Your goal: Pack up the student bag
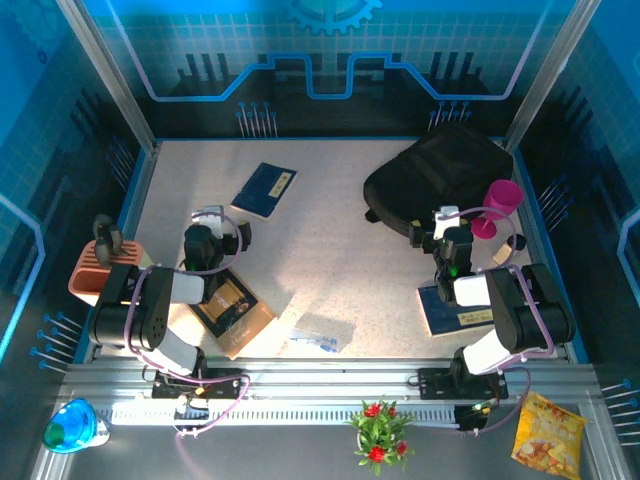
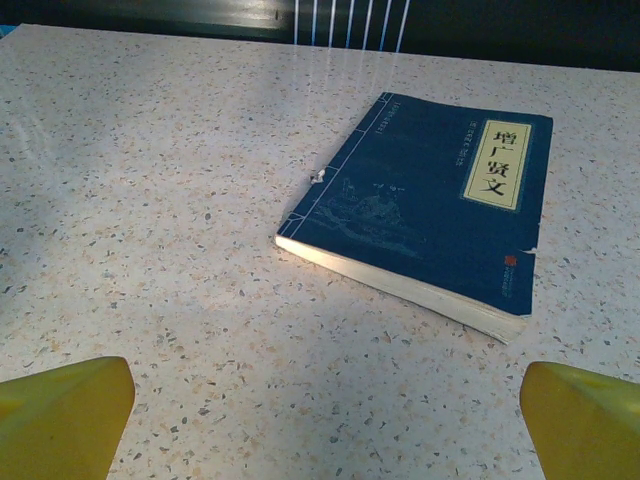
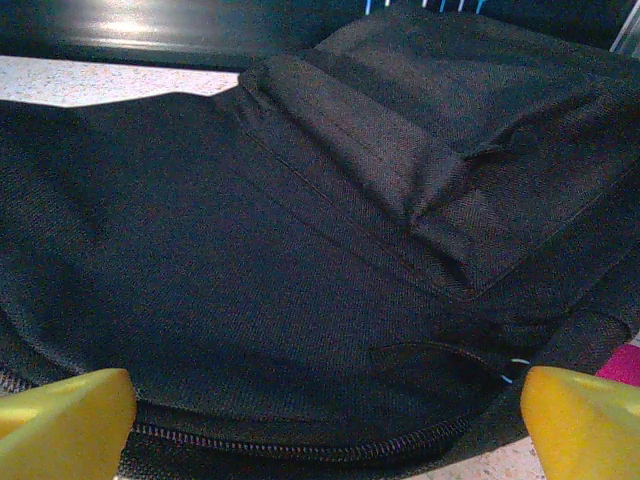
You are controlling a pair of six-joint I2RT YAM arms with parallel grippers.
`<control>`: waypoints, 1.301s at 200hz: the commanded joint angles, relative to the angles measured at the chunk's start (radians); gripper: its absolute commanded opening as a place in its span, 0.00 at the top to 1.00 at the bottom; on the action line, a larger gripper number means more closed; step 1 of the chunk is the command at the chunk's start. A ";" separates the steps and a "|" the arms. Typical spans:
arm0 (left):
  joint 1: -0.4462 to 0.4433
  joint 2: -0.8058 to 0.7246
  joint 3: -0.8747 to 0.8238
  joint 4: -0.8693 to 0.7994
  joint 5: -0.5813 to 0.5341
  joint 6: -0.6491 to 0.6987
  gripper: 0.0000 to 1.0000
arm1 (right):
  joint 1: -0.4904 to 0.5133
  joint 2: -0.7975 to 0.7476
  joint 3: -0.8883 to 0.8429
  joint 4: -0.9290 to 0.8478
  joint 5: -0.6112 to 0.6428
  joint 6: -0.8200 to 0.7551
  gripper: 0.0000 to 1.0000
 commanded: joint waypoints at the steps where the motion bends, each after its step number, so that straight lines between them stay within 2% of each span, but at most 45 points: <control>1: 0.007 0.007 0.016 0.015 0.021 0.019 0.01 | -0.001 0.007 0.016 0.008 -0.003 -0.014 0.00; 95: 0.007 0.007 0.013 0.019 0.022 0.021 0.01 | 0.000 0.006 0.014 0.014 0.003 -0.019 0.00; 113: 0.000 -0.016 0.015 0.002 0.036 0.037 0.01 | 0.024 -0.053 0.012 -0.022 -0.002 -0.053 0.00; 129: -0.024 -0.080 0.029 -0.076 0.013 0.060 0.01 | 0.087 -0.133 0.061 -0.161 0.106 -0.096 0.00; 146: -0.042 -0.152 0.066 -0.202 -0.027 0.066 0.01 | 0.134 -0.197 0.149 -0.347 0.155 -0.113 0.00; 167: -0.069 -0.220 0.120 -0.335 -0.081 0.063 0.01 | 0.176 -0.232 0.281 -0.582 0.164 -0.029 0.00; 188: -0.084 -0.297 0.181 -0.464 -0.075 -0.048 0.01 | 0.216 -0.222 0.430 -0.828 0.157 0.121 0.00; 207: -0.104 -0.337 0.262 -0.607 -0.012 -0.177 0.01 | 0.229 -0.171 0.587 -1.059 0.089 0.257 0.00; 220: -0.124 -0.339 0.327 -0.716 0.048 -0.258 0.01 | 0.232 -0.120 0.664 -1.150 0.065 0.331 0.00; 245: -0.168 -0.305 0.454 -0.922 0.159 -0.339 0.01 | 0.235 -0.001 0.802 -1.272 -0.030 0.374 0.00; 260: -0.182 -0.276 0.498 -0.983 0.212 -0.346 0.01 | 0.236 0.086 0.888 -1.340 -0.056 0.380 0.00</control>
